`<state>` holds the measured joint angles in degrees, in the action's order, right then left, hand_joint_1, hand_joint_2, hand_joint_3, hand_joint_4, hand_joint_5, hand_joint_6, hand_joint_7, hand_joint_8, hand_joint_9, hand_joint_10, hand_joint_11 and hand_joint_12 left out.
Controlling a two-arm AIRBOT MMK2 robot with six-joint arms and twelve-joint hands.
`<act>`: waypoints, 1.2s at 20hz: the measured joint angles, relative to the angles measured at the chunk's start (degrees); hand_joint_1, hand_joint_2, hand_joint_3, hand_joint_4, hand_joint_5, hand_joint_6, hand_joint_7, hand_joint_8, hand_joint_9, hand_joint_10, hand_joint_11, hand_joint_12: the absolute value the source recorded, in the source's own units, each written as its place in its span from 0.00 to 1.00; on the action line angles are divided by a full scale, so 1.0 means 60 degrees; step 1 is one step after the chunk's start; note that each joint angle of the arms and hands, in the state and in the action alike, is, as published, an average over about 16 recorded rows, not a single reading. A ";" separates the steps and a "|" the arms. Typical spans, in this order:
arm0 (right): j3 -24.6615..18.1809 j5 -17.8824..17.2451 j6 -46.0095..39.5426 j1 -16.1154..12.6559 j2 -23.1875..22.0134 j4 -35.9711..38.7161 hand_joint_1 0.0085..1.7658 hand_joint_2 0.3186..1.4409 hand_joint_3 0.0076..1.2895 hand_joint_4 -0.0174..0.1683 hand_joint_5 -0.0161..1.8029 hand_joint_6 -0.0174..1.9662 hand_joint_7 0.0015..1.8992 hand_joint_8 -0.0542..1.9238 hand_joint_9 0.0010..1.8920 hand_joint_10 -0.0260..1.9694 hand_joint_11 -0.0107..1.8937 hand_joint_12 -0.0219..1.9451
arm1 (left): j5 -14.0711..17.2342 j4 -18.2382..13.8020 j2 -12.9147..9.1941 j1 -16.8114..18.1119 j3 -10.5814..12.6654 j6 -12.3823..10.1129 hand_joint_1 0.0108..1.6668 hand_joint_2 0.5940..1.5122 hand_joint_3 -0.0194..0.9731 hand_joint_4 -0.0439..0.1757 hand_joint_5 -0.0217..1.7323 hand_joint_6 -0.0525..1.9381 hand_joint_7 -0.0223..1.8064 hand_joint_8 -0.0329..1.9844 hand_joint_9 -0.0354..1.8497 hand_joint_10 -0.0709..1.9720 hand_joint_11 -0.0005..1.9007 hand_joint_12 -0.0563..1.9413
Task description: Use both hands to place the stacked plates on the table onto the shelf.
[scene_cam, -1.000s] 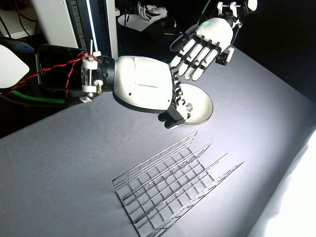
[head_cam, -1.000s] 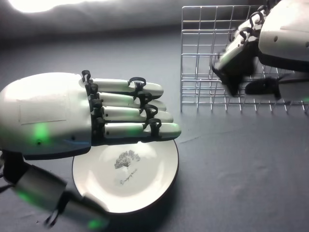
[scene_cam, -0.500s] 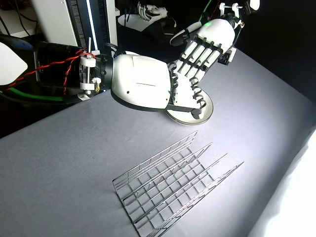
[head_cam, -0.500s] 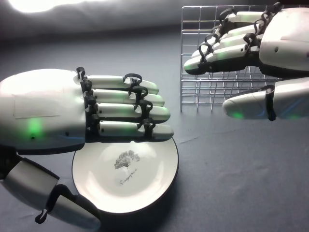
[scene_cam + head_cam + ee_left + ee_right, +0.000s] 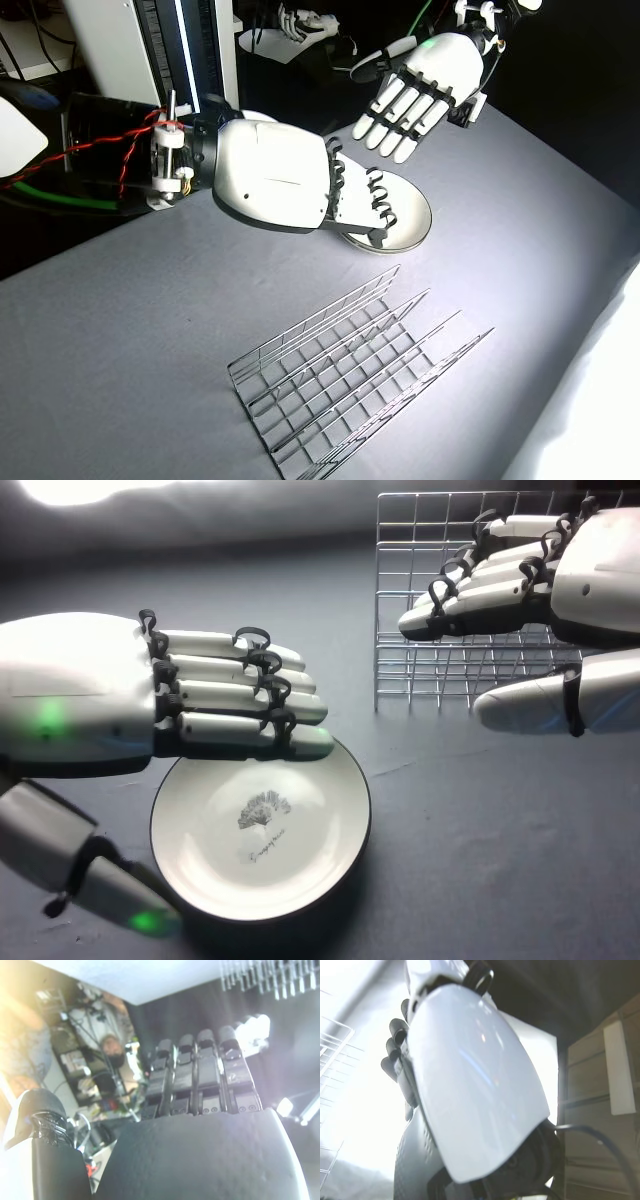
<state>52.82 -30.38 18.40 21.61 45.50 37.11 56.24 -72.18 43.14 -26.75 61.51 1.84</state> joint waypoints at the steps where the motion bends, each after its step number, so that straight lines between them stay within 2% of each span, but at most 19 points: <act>1: 0.0000 -0.0010 0.0005 0.0019 -0.0005 0.0002 0.01 0.89 0.01 0.09 0.20 0.02 0.19 0.04 0.19 0.03 0.02 0.47 | 0.0047 -0.0148 0.0001 0.0025 0.0066 -0.0143 0.01 0.47 0.03 0.20 0.09 0.03 0.08 0.01 0.08 0.03 0.01 0.14; 6: 0.0000 -0.0070 0.0034 0.0066 -0.0042 0.0003 0.01 0.88 0.01 0.09 0.21 0.02 0.21 0.04 0.20 0.03 0.02 0.50 | 0.0269 -0.0851 0.0008 -0.0068 0.0384 -0.0554 0.01 0.48 0.03 0.19 0.10 0.03 0.09 0.01 0.09 0.03 0.01 0.17; 10: 0.0000 -0.0122 0.0060 0.0066 -0.0074 0.0007 0.01 0.88 0.01 0.09 0.22 0.02 0.22 0.04 0.21 0.03 0.02 0.51 | 0.0385 -0.1451 0.0002 -0.0258 0.0571 -0.0609 0.01 0.47 0.03 0.19 0.10 0.03 0.09 0.01 0.09 0.03 0.01 0.18; 13: 0.0000 -0.0151 0.0082 0.0057 -0.0098 0.0023 0.01 0.88 0.01 0.09 0.22 0.02 0.22 0.04 0.21 0.03 0.02 0.51 | 0.0430 -0.1754 0.0015 -0.0429 0.0708 -0.0530 0.01 0.47 0.03 0.19 0.10 0.03 0.09 0.01 0.09 0.03 0.01 0.17; 17: 0.0000 -0.0180 0.0110 0.0045 -0.0130 0.0058 0.01 0.88 0.01 0.09 0.22 0.02 0.22 0.04 0.21 0.03 0.02 0.51 | 0.0227 -0.2067 0.0089 -0.0798 0.0864 -0.0331 0.01 0.47 0.03 0.19 0.09 0.03 0.09 0.01 0.09 0.03 0.01 0.15; 24: 0.0000 -0.0266 0.0155 0.0036 -0.0144 0.0216 0.01 0.88 0.01 0.09 0.21 0.02 0.21 0.04 0.20 0.03 0.02 0.48 | -0.0277 -0.2092 0.0257 -0.1434 0.1043 0.0164 0.01 0.46 0.03 0.20 0.07 0.03 0.07 0.01 0.07 0.03 0.01 0.11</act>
<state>52.82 -31.97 19.33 21.82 44.64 38.41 54.58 -84.73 44.68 -35.35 67.77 2.83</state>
